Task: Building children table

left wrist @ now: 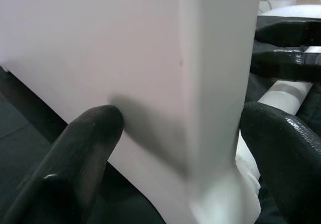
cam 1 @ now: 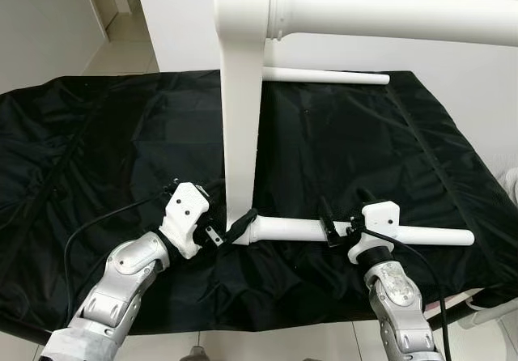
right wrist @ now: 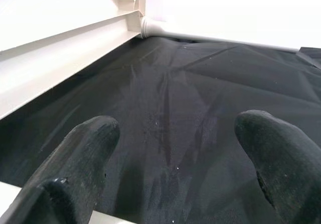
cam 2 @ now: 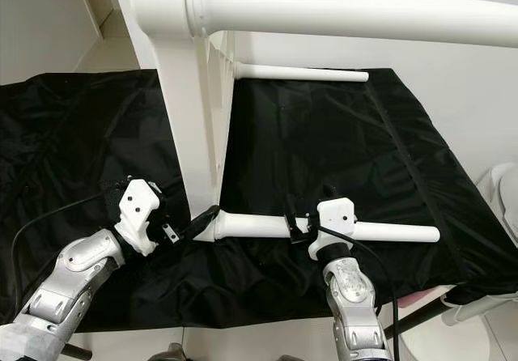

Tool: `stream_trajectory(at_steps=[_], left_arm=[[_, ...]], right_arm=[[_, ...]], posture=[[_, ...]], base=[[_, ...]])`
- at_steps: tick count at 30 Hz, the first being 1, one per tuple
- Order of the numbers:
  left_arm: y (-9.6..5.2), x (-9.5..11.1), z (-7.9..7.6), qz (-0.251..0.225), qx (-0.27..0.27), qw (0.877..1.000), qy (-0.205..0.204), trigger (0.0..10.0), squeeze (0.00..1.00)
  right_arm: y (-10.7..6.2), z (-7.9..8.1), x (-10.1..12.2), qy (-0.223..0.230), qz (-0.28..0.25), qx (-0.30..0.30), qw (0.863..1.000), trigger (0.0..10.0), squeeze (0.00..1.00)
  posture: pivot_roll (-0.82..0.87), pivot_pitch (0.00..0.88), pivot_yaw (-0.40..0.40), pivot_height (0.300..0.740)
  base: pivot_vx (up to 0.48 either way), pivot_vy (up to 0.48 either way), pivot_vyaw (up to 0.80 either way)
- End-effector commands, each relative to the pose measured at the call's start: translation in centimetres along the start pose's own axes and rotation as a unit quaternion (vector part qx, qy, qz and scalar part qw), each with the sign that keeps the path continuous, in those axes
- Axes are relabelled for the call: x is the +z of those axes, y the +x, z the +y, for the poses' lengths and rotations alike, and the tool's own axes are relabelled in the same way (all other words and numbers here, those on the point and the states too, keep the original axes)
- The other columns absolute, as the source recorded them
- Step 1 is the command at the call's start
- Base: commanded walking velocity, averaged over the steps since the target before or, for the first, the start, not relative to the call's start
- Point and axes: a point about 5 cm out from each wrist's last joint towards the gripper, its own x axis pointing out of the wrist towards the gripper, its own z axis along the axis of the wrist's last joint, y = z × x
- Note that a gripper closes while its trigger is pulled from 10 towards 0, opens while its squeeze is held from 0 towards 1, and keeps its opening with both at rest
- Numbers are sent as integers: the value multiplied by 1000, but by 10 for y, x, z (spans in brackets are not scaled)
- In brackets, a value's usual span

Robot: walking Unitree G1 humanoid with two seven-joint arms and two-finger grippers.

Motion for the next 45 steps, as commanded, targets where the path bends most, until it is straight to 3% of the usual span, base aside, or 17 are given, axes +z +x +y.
stream_trajectory(at_steps=[1,9,15,21,26,31,34,36,39,40,41,42,45], left_arm=[[-4,1,5,3,53,999,0,10000,0],[-7,7,-4,-13,45,999,-10,10000,0],[-14,6,-3,-35,52,998,7,10000,0],[-27,4,0,-37,58,997,29,10000,0],[-63,-13,7,25,65,997,41,10000,0],[-68,-15,7,31,65,997,40,10000,0],[-83,-24,20,43,136,989,27,10000,0],[-86,-26,23,46,149,987,29,10000,0],[-91,-27,47,39,215,976,22,10000,0],[-91,-27,47,39,215,976,22,10000,0],[-93,-27,60,34,248,968,16,10000,0],[-93,-27,60,34,248,968,16,10000,0],[-93,-27,78,24,289,957,1,10000,0]], right_arm=[[-1,4,-5,3,8,6,1000,10000,0],[-2,7,-7,11,6,12,1000,10000,0],[-8,-4,-1,15,-28,-22,999,10000,0],[-18,-8,0,19,-31,-44,998,10000,0],[-32,-15,-1,9,-23,-59,998,10000,0],[-34,-17,-2,7,-23,-62,998,10000,0],[-41,-26,-4,9,-21,-111,994,10000,0],[-42,-27,-5,10,-20,-119,993,10000,0],[-42,-30,-3,10,-24,-141,990,10000,0],[-42,-30,-3,10,-24,-141,990,10000,0],[-40,-34,-3,9,-27,-153,988,10000,0],[-40,-34,-3,9,-27,-153,988,10000,0],[-37,-45,-3,8,-31,-176,984,10000,0]], posture=[[119,0,-1,740],[131,0,-29,740],[128,2,-30,740],[120,6,-32,740],[118,10,-37,740],[118,10,-37,740],[127,0,-39,740],[128,0,-42,740],[132,0,-46,740],[132,0,-46,740],[134,0,-45,740],[134,0,-45,740],[136,0,-43,740]], base=[[0,0,0],[0,0,0],[0,0,0],[0,0,0],[0,0,0],[0,0,0],[0,0,0],[0,0,0],[0,0,0],[0,0,0],[0,0,0],[0,0,0],[0,0,0]])
